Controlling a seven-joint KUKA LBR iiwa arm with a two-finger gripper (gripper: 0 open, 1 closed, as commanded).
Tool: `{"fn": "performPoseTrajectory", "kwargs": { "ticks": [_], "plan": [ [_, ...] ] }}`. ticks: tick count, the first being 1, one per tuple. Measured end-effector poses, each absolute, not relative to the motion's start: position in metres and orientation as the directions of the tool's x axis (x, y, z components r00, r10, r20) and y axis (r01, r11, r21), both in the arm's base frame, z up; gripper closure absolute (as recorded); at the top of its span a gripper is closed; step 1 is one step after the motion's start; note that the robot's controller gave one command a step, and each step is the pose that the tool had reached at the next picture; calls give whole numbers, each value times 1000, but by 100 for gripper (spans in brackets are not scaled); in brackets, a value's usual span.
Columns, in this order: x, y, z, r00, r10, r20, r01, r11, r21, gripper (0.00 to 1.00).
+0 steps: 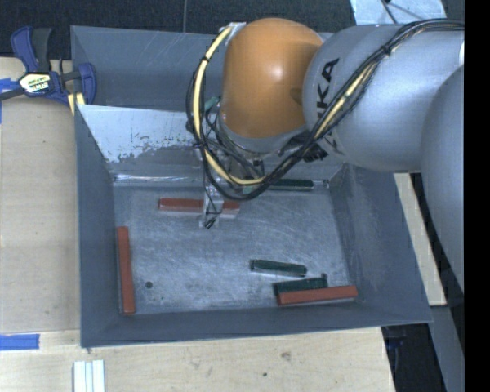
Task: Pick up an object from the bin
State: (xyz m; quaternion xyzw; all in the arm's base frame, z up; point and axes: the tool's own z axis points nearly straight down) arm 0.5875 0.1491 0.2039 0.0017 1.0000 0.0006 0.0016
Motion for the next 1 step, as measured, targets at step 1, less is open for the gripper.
{"fn": "performPoseTrajectory", "kwargs": {
  "ticks": [1],
  "plan": [
    [545,191,124,-992,-129,6,-129,992,1,0]
  ]
}}
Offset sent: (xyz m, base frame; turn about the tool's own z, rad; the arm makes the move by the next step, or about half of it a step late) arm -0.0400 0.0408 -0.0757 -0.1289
